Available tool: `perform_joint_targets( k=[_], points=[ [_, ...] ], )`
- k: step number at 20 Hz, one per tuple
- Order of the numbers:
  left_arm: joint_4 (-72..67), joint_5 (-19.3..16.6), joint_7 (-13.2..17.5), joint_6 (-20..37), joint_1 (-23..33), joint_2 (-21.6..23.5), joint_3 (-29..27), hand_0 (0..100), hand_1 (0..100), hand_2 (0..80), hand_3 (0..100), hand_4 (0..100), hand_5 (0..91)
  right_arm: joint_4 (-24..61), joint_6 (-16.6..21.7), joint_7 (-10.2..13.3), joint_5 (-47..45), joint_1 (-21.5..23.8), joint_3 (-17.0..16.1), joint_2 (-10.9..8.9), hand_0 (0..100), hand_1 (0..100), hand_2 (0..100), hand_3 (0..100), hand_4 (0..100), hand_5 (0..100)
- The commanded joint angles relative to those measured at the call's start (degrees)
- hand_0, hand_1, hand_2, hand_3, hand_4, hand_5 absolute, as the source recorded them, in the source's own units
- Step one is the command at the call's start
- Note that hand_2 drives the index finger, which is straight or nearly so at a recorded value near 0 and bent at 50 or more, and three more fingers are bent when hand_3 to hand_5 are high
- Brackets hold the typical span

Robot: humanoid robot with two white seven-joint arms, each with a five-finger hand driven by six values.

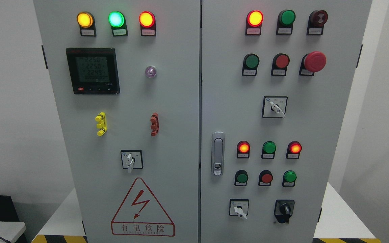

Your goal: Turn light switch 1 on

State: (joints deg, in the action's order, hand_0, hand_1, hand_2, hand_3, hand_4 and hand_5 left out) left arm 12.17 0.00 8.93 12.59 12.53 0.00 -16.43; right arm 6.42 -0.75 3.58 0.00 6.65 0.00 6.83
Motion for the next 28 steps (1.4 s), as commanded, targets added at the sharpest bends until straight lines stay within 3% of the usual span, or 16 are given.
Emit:
perform_joint_targets(
  k=[1,7,12,16,21,28],
  points=[
    [12.9,-0.5,0.7,0.7,2.5,1.5,-13.1,51,0,0.0,0,5,0.0,0.0,0.0,0.0,-1.4,0.0,1.0,0.02,12,39,0,0,0,0],
    [29.8,-0.5,0.2,0.8,5.0,1.7,-21.4,51,0,0.0,9,15,1.2,0.0,0.0,0.0,-1.4,0.0,1.0,0.02,12,39,0,0,0,0],
    [43.2,-0.5,0.7,0.9,5.6,1.8,-26.4,52,0,0.0,24,32,8.3,0.0,0.0,0.0,-1.4,0.0,1.0,-0.06,12,39,0,0,0,0],
    [54.2,-0.5,0.2,1.2,5.5,1.8,-27.6,53,0,0.0,30,44,12.1,0.0,0.0,0.0,-1.4,0.0,1.0,0.02,12,39,0,0,0,0],
    [65.7,-0.5,0.7,1.1,5.3,1.8,-28.9,54,0,2.0,36,46,13.2,0.0,0.0,0.0,-1.4,-0.1,1.0,0.02,12,39,0,0,0,0],
    [73.6,-0.6,0.2,1.3,5.0,2.3,-29.9,56,0,2.8,36,45,12.4,0.0,0.0,0.0,-1.4,0.0,1.0,0.02,12,39,0,0,0,0]
  ],
)
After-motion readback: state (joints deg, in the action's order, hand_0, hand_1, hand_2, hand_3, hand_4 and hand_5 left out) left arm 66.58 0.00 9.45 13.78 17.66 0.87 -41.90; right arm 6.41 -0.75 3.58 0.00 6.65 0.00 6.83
